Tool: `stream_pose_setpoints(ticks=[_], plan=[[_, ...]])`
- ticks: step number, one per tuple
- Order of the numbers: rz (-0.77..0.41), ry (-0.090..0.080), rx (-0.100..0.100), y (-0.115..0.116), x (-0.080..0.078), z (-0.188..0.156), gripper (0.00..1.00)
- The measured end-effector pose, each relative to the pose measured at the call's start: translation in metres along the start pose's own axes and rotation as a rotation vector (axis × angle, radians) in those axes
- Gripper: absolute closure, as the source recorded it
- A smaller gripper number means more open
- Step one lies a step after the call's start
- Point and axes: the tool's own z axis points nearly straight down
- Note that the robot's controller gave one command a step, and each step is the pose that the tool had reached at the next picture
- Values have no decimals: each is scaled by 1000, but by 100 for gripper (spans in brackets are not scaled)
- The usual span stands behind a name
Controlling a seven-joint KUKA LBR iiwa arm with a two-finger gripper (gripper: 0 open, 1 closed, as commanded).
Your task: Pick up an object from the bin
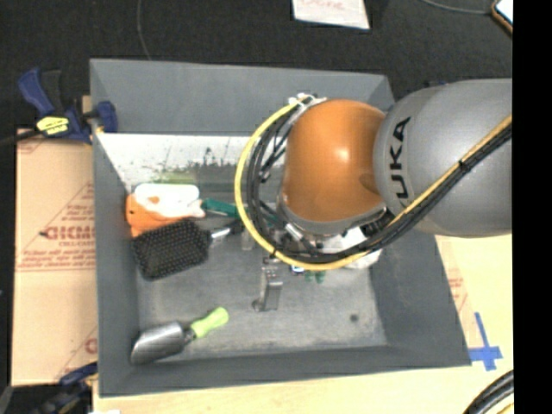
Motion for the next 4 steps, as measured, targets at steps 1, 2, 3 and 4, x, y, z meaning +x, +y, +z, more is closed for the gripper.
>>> stream_pose_setpoints(ticks=[1, 2, 3, 4], plan=[[5, -8, -1, 0, -2, -4, 0], [-207, -8, -1, 84, 29, 137, 0], [-330, -21, 1, 81, 22, 57, 0], [-509, -10, 1, 83, 44, 104, 0]])
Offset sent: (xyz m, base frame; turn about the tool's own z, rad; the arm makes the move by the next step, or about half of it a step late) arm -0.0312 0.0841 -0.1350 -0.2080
